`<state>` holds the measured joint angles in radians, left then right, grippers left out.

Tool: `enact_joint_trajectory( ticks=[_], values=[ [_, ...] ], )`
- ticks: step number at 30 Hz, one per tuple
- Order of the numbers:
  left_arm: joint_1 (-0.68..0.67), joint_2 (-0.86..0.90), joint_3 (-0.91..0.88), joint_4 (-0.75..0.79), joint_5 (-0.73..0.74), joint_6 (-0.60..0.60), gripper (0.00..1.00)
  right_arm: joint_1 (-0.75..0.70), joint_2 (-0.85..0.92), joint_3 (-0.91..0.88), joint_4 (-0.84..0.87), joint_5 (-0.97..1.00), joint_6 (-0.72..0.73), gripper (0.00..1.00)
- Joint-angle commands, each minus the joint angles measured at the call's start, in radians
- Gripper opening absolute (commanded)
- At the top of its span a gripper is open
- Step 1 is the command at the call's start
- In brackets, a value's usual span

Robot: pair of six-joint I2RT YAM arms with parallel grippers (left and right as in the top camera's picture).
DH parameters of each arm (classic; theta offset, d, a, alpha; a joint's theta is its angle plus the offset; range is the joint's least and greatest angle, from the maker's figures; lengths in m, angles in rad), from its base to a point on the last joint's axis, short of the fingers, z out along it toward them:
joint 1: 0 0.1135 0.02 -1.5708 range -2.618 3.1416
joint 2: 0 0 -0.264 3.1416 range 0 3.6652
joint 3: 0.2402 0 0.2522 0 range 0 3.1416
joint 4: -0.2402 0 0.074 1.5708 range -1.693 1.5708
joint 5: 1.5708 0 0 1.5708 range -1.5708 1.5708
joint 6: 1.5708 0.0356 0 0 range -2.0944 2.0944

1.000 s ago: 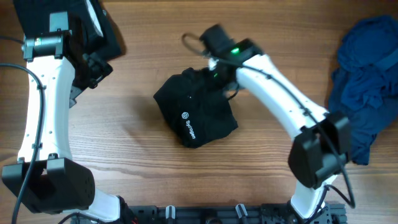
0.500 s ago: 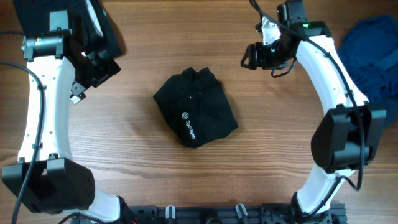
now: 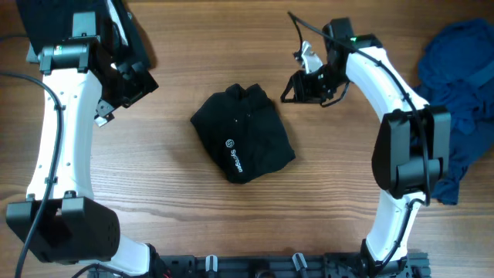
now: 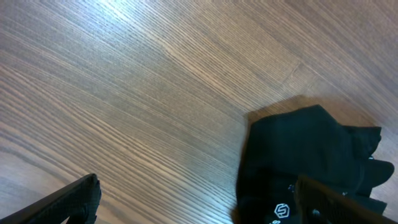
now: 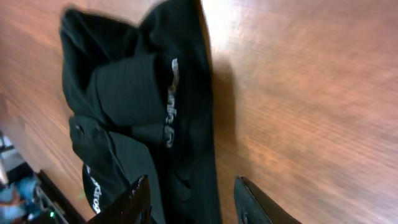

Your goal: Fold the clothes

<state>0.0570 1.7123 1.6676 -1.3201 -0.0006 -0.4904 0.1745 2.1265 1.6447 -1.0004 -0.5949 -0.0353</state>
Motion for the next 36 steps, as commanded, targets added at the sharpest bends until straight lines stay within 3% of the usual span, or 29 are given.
enact_joint_trajectory(
  ticks=[1,8,9,11,12,20,31,36],
  values=[
    [-0.006,0.005,0.000,0.008,0.012,0.015,1.00,0.033,0.027,-0.083,0.028,-0.056,-0.044,0.44],
    [-0.008,0.005,0.000,0.011,0.012,0.015,1.00,0.084,0.027,-0.144,0.066,-0.113,-0.042,0.31],
    [-0.008,0.005,0.000,0.011,0.012,0.015,1.00,0.089,0.026,-0.144,0.066,-0.113,-0.041,0.27],
    [-0.008,0.005,0.000,0.012,0.012,0.015,1.00,0.108,0.026,-0.144,0.067,-0.104,-0.014,0.07],
    [-0.008,0.005,0.000,0.013,0.012,0.015,1.00,0.111,0.026,-0.143,0.069,-0.099,-0.001,0.04],
    [-0.008,0.005,0.000,0.016,0.011,0.016,1.00,0.159,-0.016,-0.143,0.069,0.006,0.147,0.04],
    [-0.008,0.005,0.000,0.022,0.012,0.015,1.00,0.403,-0.094,-0.143,0.097,0.430,0.489,0.08],
    [-0.008,0.005,0.000,0.019,0.012,0.016,1.00,0.404,-0.094,-0.142,0.103,0.343,0.488,0.04]
  ],
)
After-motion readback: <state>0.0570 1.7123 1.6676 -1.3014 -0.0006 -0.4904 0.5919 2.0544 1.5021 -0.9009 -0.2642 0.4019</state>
